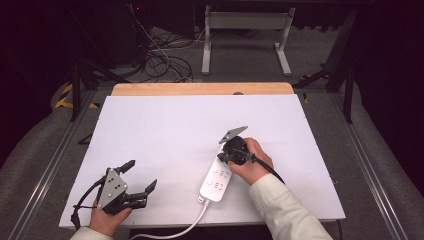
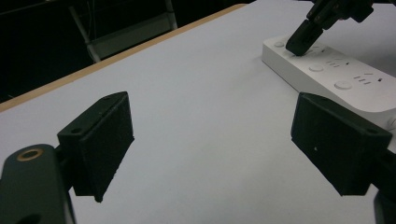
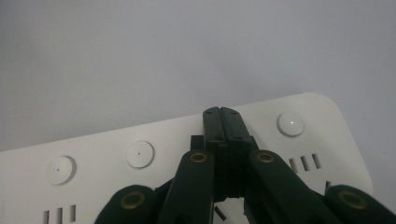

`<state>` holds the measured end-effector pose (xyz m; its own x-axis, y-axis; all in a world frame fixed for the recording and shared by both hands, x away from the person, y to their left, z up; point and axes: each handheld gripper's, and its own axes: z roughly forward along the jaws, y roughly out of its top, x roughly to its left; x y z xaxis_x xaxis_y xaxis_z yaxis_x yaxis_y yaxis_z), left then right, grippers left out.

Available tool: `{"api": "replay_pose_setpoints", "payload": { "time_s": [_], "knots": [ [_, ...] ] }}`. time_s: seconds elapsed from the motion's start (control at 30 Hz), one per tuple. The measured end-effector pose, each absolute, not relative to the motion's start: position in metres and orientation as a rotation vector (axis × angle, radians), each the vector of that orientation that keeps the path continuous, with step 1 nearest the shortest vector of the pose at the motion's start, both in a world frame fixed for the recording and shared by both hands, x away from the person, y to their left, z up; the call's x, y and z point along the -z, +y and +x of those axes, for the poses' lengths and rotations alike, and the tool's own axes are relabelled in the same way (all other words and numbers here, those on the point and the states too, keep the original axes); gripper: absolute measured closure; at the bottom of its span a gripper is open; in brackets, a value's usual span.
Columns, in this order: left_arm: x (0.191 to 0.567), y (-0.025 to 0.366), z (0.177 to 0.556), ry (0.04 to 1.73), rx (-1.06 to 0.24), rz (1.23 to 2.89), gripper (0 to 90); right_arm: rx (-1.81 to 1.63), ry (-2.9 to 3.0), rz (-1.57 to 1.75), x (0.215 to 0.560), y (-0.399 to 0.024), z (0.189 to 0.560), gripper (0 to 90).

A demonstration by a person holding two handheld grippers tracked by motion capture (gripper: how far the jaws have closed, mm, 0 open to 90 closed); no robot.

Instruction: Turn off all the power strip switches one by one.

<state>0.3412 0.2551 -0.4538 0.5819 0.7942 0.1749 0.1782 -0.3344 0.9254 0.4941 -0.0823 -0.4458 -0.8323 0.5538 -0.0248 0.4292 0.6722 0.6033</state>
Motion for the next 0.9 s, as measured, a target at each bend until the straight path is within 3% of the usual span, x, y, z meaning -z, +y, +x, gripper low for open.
{"api": "replay_pose_setpoints", "payload": {
  "time_s": [0.3, 0.4, 0.5, 0.9],
  "knots": [
    [0.453, 0.257, 0.341, 0.784, -0.804, 1.834, 13.8, -0.82, 2.668, 0.755, 0.443, -0.076, 0.491, 90.0],
    [0.454, 0.257, 0.342, 0.794, -0.789, 1.832, 13.8, -1.078, 2.578, 0.751, 0.422, -0.086, 0.487, 90.0],
    [0.454, 0.257, 0.342, 0.795, -0.787, 1.833, 13.8, -1.114, 2.527, 0.741, 0.406, -0.09, 0.486, 90.0],
    [0.454, 0.257, 0.342, 0.793, -0.792, 1.831, 13.7, -1.078, 2.555, 0.747, 0.413, -0.09, 0.493, 90.0]
  ]
}}
